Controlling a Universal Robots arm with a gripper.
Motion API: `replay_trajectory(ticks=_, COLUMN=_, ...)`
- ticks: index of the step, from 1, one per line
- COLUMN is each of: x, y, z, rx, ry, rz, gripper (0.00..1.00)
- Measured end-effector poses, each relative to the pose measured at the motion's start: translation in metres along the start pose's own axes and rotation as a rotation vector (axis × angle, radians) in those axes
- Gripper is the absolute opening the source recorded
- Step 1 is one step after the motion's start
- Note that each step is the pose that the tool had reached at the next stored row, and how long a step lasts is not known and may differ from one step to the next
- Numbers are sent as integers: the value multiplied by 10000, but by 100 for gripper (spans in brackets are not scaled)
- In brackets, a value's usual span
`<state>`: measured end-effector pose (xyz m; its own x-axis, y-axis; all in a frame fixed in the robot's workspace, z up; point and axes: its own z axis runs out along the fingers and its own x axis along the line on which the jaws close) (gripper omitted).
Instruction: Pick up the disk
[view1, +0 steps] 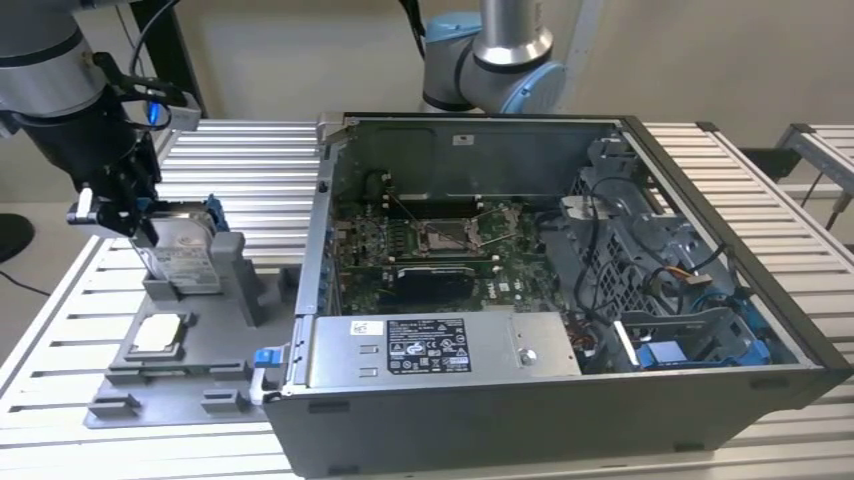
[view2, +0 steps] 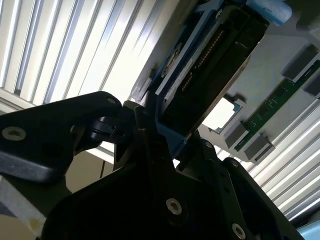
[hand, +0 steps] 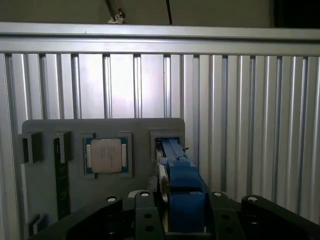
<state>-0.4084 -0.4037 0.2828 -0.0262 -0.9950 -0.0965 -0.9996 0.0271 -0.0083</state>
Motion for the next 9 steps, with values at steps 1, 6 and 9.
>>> replay_trajectory(ticks=1, x=0, y=0, z=0, rx=0, ry=1, rz=0, gripper=0)
replay_trajectory(ticks=6, x=-3, y=0, z=-30, rx=0, ry=2, rz=1, gripper=0)
replay_trajectory(ticks=9, x=-5, y=0, z=-44, rx=1, ry=1, rz=0, gripper=0)
